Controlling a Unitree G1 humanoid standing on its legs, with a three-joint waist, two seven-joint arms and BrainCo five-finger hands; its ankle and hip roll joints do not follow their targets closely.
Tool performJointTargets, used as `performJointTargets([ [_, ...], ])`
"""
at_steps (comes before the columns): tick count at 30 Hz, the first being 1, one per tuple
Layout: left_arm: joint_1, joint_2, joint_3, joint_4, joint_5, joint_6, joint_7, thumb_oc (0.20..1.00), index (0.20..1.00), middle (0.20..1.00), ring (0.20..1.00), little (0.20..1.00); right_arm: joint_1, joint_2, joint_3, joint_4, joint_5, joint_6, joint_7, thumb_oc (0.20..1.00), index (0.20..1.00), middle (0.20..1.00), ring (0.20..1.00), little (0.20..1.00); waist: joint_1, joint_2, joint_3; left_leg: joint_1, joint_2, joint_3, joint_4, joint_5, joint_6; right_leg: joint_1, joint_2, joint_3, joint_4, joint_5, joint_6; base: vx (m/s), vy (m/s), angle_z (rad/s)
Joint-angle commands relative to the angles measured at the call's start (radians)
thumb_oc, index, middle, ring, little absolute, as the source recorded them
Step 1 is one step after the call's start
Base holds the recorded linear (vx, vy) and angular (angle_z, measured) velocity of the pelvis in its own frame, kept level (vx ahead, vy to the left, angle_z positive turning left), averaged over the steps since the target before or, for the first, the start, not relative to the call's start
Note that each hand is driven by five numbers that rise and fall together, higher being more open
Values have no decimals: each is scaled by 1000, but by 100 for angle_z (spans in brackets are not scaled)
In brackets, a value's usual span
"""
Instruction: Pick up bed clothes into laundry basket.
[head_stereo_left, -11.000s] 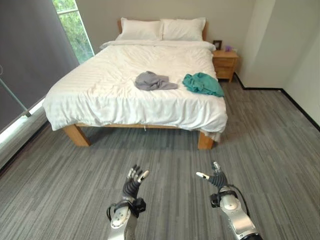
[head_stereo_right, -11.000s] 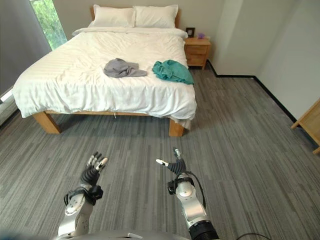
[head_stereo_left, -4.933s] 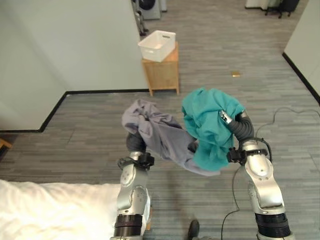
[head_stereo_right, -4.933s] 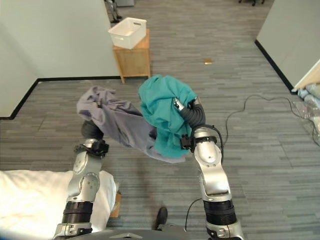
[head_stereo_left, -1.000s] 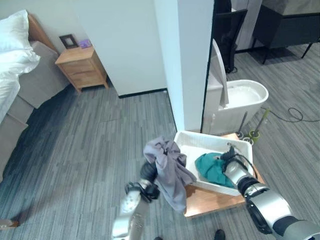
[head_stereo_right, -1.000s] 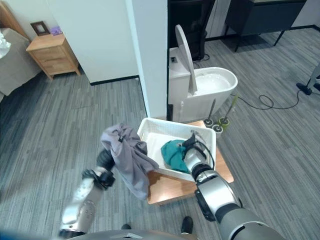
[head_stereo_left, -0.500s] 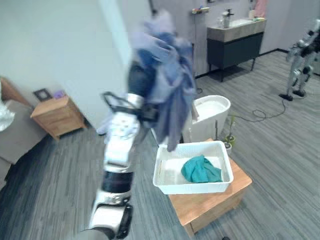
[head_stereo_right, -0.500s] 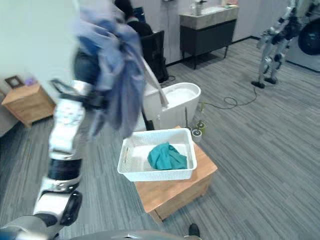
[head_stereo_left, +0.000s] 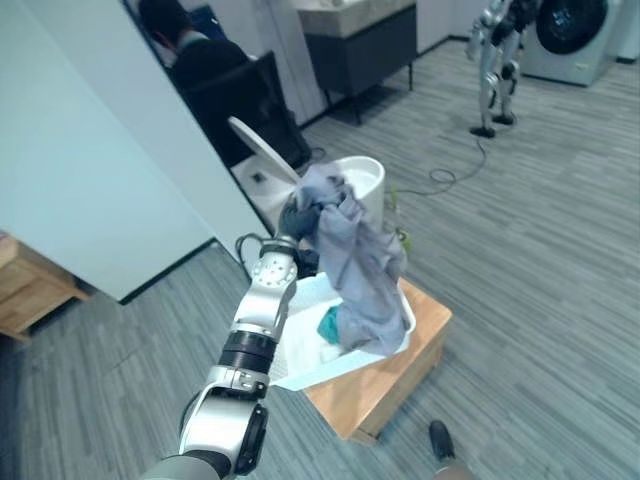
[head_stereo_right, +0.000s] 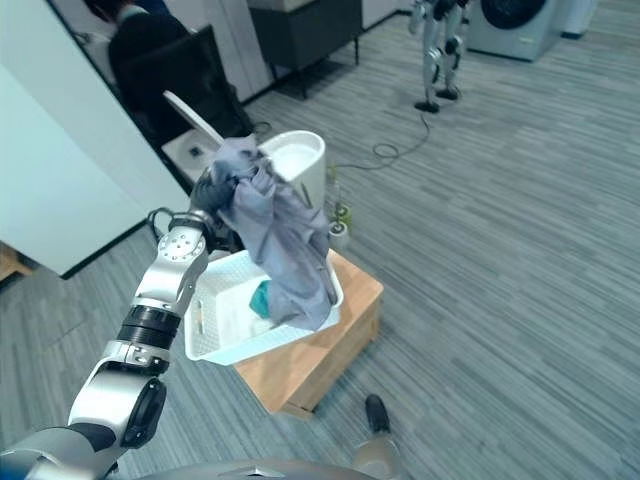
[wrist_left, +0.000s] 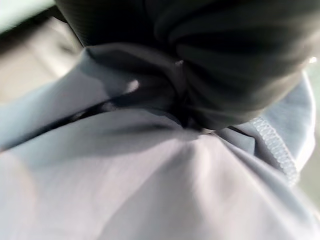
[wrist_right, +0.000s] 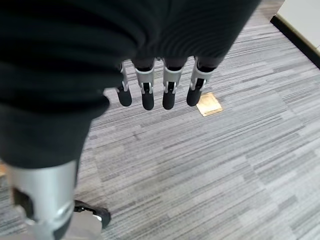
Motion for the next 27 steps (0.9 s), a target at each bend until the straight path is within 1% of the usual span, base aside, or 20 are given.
performJointTargets([
  [1,-62,92,71,-10,67,-52,39,200,200,200,200,200,-12,14,19,41,24,-3,2,1000,1000,1000,1000,1000,-15,-49,-29,35,44,-61,13,32,-36,83,-4,-8,15,-52,1,-19,-27,-7],
  [3,-45,98,74,-11,88,-31,33,200,200,200,200,200,-4,19,16,46,27,-5,3,1000,1000,1000,1000,1000,-16,-52,-27,21,46,-65,13,35,-36,70,-2,-8,15,-49,0,-33,-28,-3],
  [4,-12,92,69,-31,101,-18,25,200,200,200,200,200,-35,52,24,67,46,27,1,1000,1000,1000,1000,1000,-2,-52,-30,9,46,-78,13,39,-36,64,-1,-15,15,-48,-1,-27,-34,-2],
  [5,-12,98,60,30,115,-30,23,200,200,200,200,200,-42,83,27,60,40,34,-1,1000,1000,1000,1000,1000,-1,-54,-36,7,49,-79,13,41,-37,62,2,-14,15,-48,-2,-2,-38,-4],
  [8,-43,157,16,121,128,-48,30,200,200,200,200,200,-8,91,11,62,33,23,-6,1000,1000,1000,1000,1000,-6,-56,-48,0,57,-72,13,41,-40,50,7,-8,15,-47,-2,-5,-20,0],
  [9,-47,185,-21,146,157,-52,31,200,200,200,200,200,-24,94,0,73,39,24,6,1000,1000,1000,1000,1000,-7,-58,-45,-17,56,-76,13,43,-39,34,8,-5,15,-42,-1,-43,-19,-3],
  [12,-46,200,-51,182,193,-43,33,200,200,200,200,200,-41,99,-1,81,40,25,12,1000,1000,1000,1000,1000,-6,-60,-45,-35,56,-77,13,48,-40,14,10,-3,15,-37,0,-52,-8,3],
  [13,-42,212,-71,232,216,-55,41,200,200,200,200,200,-52,104,5,82,39,24,15,1000,1000,1000,1000,1000,-8,-62,-45,-41,57,-75,13,49,-42,6,11,-1,15,-36,1,-47,-12,7],
  [17,-24,215,-109,290,258,-58,55,200,200,200,200,200,-77,115,15,77,37,25,25,1000,1000,1000,1000,1000,-12,-62,-42,-61,58,-67,13,51,-45,-24,16,13,15,-29,-2,-35,-1,-9],
  [19,-6,196,-111,358,253,-78,89,200,200,200,200,200,-100,123,24,69,41,22,34,1000,1000,1000,1000,1000,-15,-62,-35,-75,59,-64,13,54,-46,-44,20,25,15,-24,-3,-34,15,-8],
  [23,2,168,-112,398,248,-86,124,200,200,200,200,200,-123,136,33,64,44,23,32,1000,1000,1000,1000,1000,-14,-62,-31,-99,57,-65,13,57,-46,-73,19,32,15,-17,-4,-29,14,-10],
  [24,-6,158,-127,457,263,-88,159,875,875,875,875,875,-140,139,28,29,51,10,39,1000,1000,1000,1000,1000,-17,-65,-29,-113,55,-63,13,59,-46,-90,20,34,15,-13,-3,-26,7,-11],
  [25,-7,157,-128,459,263,-89,159,1000,1000,1000,1000,1000,-140,139,28,29,51,10,39,1000,1000,1000,1000,1000,-16,-65,-29,-114,55,-63,13,59,-46,-91,20,34,15,-13,-3,-29,7,-6],
  [26,-20,141,-142,532,272,-80,180,1000,1000,1000,1000,1000,-159,148,43,16,47,8,46,1000,1000,1000,1000,1000,-16,-68,-32,-122,54,-62,13,57,-45,-101,19,35,15,-12,-2,-9,3,-3],
  [27,-21,141,-143,534,272,-81,181,1000,1000,1000,1000,1000,-159,148,42,16,47,8,46,1000,1000,1000,1000,1000,-16,-68,-32,-123,54,-61,13,57,-45,-102,19,35,15,-12,-2,-10,4,-3],
])
